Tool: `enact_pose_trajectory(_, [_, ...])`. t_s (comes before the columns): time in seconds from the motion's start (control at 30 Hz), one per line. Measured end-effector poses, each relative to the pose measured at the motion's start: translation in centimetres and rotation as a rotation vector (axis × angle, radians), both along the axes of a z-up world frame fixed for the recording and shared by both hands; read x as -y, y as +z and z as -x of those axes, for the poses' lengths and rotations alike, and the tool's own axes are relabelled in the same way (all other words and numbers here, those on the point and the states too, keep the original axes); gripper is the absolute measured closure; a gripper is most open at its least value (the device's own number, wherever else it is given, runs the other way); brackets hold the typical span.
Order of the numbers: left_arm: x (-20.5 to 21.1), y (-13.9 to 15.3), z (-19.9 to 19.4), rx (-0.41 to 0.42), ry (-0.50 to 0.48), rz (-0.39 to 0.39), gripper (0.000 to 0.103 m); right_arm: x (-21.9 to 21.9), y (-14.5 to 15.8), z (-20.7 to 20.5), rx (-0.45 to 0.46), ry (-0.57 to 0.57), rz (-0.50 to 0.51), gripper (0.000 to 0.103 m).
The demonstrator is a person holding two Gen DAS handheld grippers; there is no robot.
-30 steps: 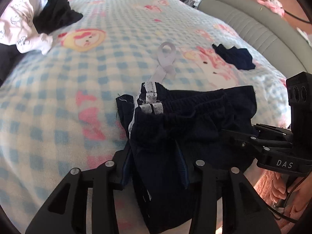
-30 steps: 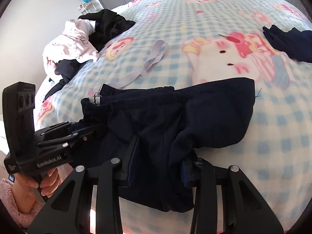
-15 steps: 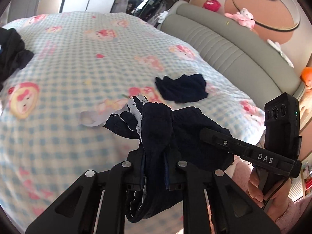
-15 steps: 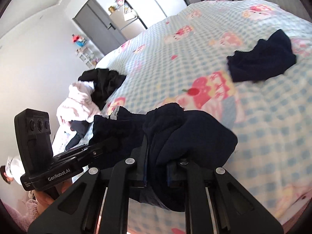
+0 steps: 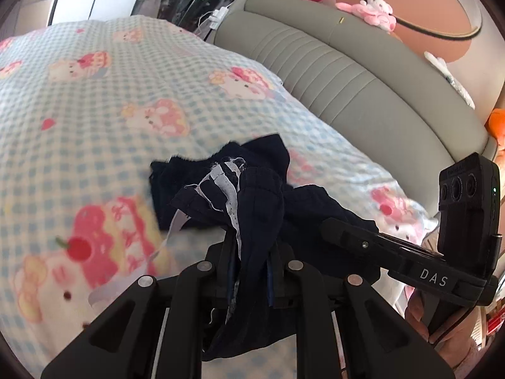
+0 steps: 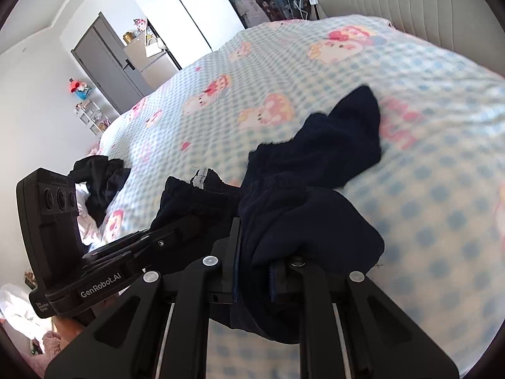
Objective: Fold clothes
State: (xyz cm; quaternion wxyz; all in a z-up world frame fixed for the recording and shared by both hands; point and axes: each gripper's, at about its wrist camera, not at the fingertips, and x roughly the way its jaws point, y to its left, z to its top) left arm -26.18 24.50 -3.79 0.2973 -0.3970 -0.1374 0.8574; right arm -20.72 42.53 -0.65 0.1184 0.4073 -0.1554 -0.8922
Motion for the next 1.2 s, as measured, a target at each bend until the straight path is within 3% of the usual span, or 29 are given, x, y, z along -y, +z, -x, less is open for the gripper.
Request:
enact_pose_trajectory(0.1, [-0.8,1.4,4.3,-0.030,0.025,-0.033,0.088,-2.5,2.0,3.7,-0.056,-0.018,-0.031,0.091])
enact_pose_trajectory(0.17, [-1.2,0.6,7.1,-0.036,0.051,-0.005,0.087,-4.2,2.6,6.5,-0.092,-0.031,-0.040,0.090])
enact_pose_trajectory(0.2, [-1.5,-0.7,8.8,0.003,0.036,0.011,0.085,-4.9,1.9,8.1,-0.085,-0.046,-0.057,0.090])
enact_pose_trajectory(0.3, [-1.9,-7.4,13.1,0.208,0.033,0.065,0.082,-6.2,-4.0,13.2,0.056,-0.095,-0.158,0.082])
enact_pose_trajectory(0.4, [-1.3,-11.0,13.9,0.306,0.072,0.097,0.079,-7.1,-9.5,15.6,0.212,-0.106,-0.192,0.082])
enact_pose_trajectory(0.47, [-0.5,-9.4,12.6,0.212,0.107,0.058,0.073,-7.4,-8.0,14.6,0.131,-0.107,-0.147,0.080])
enact_pose_trajectory(0.5, [-0.3,-8.2,11.6,0.139,0.121,0.040,0.070,-7.7,-6.6,13.7,0.083,-0.121,-0.121,0.074])
enact_pose_trajectory(0.53, [-0.5,-7.3,10.9,0.085,0.112,0.023,0.069,-8.1,-5.3,12.8,0.036,-0.136,-0.097,0.067])
enact_pose_trajectory(0.6, [-1.4,-6.1,9.8,0.020,0.065,0.000,0.069,-8.3,-3.3,11.4,-0.017,-0.170,-0.089,0.066])
enact_pose_trajectory(0.7, [-4.3,-7.3,10.6,0.063,0.022,0.113,0.069,-7.2,-2.9,11.2,0.000,-0.122,-0.138,0.066])
enact_pose_trajectory(0.77, [-6.1,-8.1,11.2,0.096,-0.004,0.185,0.069,-6.5,-4.3,11.9,0.051,-0.112,-0.203,0.066])
enact_pose_trajectory(0.87, [-5.2,-8.2,12.5,0.207,0.016,0.150,0.069,-5.9,-6.7,12.8,0.146,-0.136,-0.309,0.066])
enact_pose_trajectory(0.93, [-4.7,-5.5,11.1,0.140,-0.003,0.159,0.064,-5.3,-4.7,11.0,0.073,-0.122,-0.279,0.063])
enact_pose_trajectory(1.0, [-4.3,-2.7,9.2,0.042,-0.022,0.207,0.057,-4.0,-2.6,9.4,0.019,-0.100,-0.294,0.051])
enact_pose_trajectory(1.1, [-2.7,-0.4,7.9,0.017,-0.019,0.257,0.057,-1.3,-0.4,7.5,-0.009,-0.049,-0.354,0.050])
enact_pose_trajectory(1.2, [0.1,1.6,7.3,0.017,0.033,0.282,0.053,1.1,1.7,6.1,-0.030,-0.030,-0.352,0.036])
